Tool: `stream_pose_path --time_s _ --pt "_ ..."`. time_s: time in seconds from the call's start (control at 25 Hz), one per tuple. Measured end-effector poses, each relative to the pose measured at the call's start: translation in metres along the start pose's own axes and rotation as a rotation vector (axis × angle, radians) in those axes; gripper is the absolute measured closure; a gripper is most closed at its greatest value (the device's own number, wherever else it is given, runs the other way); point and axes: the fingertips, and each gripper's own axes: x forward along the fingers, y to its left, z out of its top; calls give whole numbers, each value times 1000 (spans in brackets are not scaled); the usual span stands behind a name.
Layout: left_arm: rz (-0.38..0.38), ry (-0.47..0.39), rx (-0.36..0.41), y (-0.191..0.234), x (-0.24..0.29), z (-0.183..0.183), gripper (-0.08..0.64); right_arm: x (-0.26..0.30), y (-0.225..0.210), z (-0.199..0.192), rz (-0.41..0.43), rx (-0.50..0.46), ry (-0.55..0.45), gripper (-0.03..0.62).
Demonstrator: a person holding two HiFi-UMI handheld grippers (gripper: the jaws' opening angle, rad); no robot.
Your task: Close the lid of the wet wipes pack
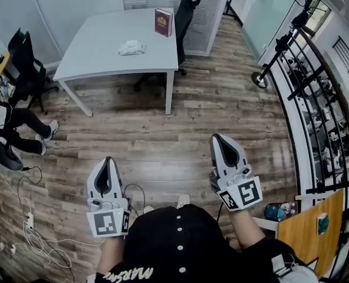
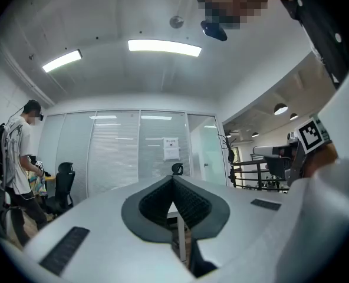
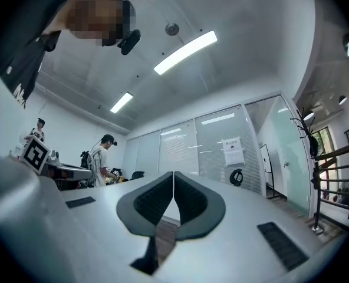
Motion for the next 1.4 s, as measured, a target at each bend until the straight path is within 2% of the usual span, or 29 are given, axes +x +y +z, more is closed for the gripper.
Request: stream_pose_path --time_s 0.24,0.4,0.44,0.48,0.52,0.72,0.96,1.12,1.4 --pt "-5 1 4 0 1 -1 555 0 4 -9 4 -2 33 560" --pt "-1 -1 8 10 -4 0 555 5 10 -7 -14 -16 3 542" --pt "2 0 9 14 -5 0 555 8 12 -6 -17 -10 -5 472" --pt "6 3 9 19 -7 0 554 12 14 -5 -20 -1 -11 355" --pt "11 5 9 24 -9 0 555 16 16 -5 -23 4 -15 330" --pt "20 15 11 47 -27 -5 555 21 37 -10 -31 2 -12 331" --pt "-4 41 7 63 -40 -20 555 10 55 -27 -71 23 18 341" --pt "-19 49 -3 60 -35 -28 555 9 51 -35 -78 17 34 350" --pt "6 26 -29 70 0 -20 555 49 33 -30 -47 18 9 350"
